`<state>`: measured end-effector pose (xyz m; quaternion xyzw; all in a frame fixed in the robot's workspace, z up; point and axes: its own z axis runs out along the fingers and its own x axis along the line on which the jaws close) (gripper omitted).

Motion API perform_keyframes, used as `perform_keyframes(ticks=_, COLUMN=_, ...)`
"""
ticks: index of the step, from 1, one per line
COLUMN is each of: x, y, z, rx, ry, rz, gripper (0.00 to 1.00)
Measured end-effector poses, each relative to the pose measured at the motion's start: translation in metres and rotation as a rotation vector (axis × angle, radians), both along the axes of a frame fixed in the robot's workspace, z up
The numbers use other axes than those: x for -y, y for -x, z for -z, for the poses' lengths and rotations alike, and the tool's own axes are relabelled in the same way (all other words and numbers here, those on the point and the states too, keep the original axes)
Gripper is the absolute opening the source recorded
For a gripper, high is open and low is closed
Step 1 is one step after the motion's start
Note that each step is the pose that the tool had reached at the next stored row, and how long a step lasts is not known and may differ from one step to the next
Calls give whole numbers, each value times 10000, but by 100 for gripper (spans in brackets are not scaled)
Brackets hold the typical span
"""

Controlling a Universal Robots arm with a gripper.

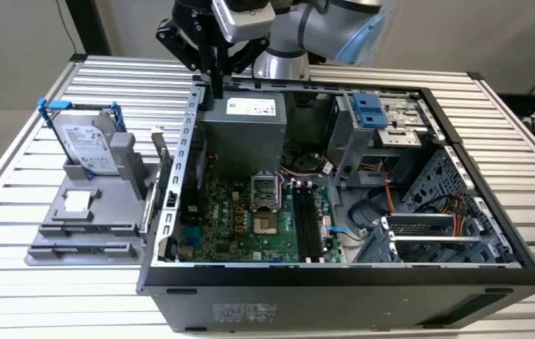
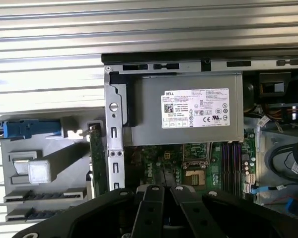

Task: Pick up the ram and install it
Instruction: 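Reach for the ram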

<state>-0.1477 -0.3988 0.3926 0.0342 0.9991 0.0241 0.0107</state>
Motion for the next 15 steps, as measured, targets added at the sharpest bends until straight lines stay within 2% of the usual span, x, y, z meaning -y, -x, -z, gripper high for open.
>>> perform_keyframes(ticks=11, x=0, y=222, z=0, rx=2, ry=0, rz=-45, gripper=0)
perform_keyframes(ticks=15, x=0, y=345, z=0, rx=3, ry=0, rz=-56, gripper=0)
